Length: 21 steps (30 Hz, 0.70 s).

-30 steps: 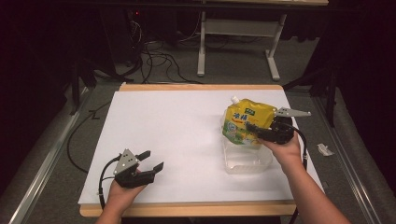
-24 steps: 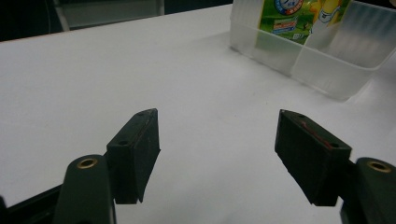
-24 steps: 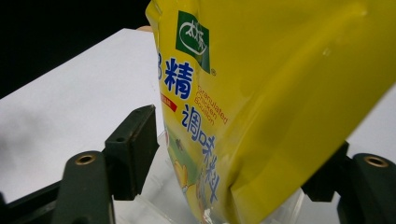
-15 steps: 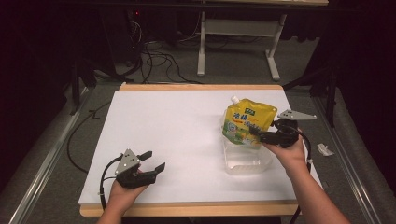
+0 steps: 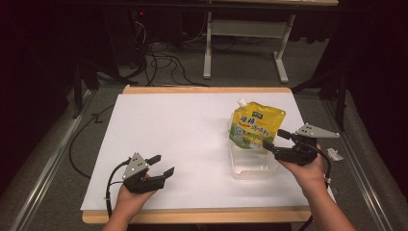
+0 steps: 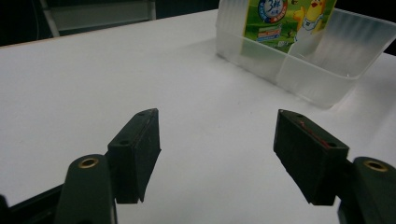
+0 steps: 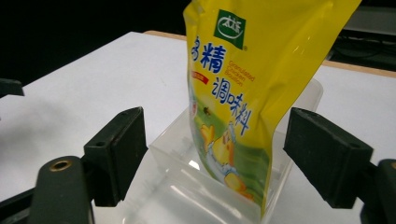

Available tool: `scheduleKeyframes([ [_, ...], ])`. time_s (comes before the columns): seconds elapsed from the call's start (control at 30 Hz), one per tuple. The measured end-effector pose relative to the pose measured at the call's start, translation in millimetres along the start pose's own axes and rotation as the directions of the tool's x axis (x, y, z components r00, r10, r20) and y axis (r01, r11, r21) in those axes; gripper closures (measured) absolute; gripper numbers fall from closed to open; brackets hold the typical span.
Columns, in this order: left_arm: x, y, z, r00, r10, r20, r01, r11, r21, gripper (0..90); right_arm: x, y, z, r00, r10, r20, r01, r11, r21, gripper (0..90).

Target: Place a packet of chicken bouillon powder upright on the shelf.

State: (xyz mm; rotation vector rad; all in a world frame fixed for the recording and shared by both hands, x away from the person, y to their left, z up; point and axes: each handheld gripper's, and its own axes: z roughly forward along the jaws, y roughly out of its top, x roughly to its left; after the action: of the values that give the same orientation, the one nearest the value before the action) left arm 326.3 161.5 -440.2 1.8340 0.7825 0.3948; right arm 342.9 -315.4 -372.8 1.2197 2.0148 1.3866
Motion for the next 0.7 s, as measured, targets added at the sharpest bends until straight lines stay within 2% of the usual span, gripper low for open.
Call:
scheduleKeyframes([
  [0.1,-1.2,1.1,1.1,1.0,0.003,0.003,-0.003,1.0,0.0,32.3,8.4,-2.0,-10.7,1.0,-0.002,-0.001,0.002,1.0,-0.018,19.2],
  [0.23,-4.2,2.8,2.3,0.9998,0.015,0.011,-0.015,0.9999,-0.004,32.6,24.8,-3.2,-18.1,0.9988,-0.027,-0.04,0.026,0.999,-0.033,19.3],
  [0.33,-7.6,4.1,3.7,0.9994,0.032,0.015,-0.031,0.9995,-0.009,32.8,37.9,-4.6,-15.7,0.996,-0.042,-0.079,0.039,0.998,-0.039,21.1],
  [0.5,-12.1,5.4,5.9,0.9987,0.043,0.027,-0.043,0.9991,-0.005,32.9,62.9,-7.4,0.1,0.9818,-0.067,-0.177,0.065,0.998,-0.019,25.1],
  [0.6,-14.2,6.4,6.3,0.9985,0.043,0.034,-0.042,0.999,-0.011,32.9,79.1,-9.3,14.5,0.9774,-0.087,-0.193,0.089,0.996,0.0,23.5],
  [0.7,-15.1,5.4,9.0,0.9978,0.052,0.042,-0.052,0.9986,-0.003,33.0,94.6,-13.6,30.6,0.9655,-0.1,-0.24,0.107,0.994,0.015,22.4],
])
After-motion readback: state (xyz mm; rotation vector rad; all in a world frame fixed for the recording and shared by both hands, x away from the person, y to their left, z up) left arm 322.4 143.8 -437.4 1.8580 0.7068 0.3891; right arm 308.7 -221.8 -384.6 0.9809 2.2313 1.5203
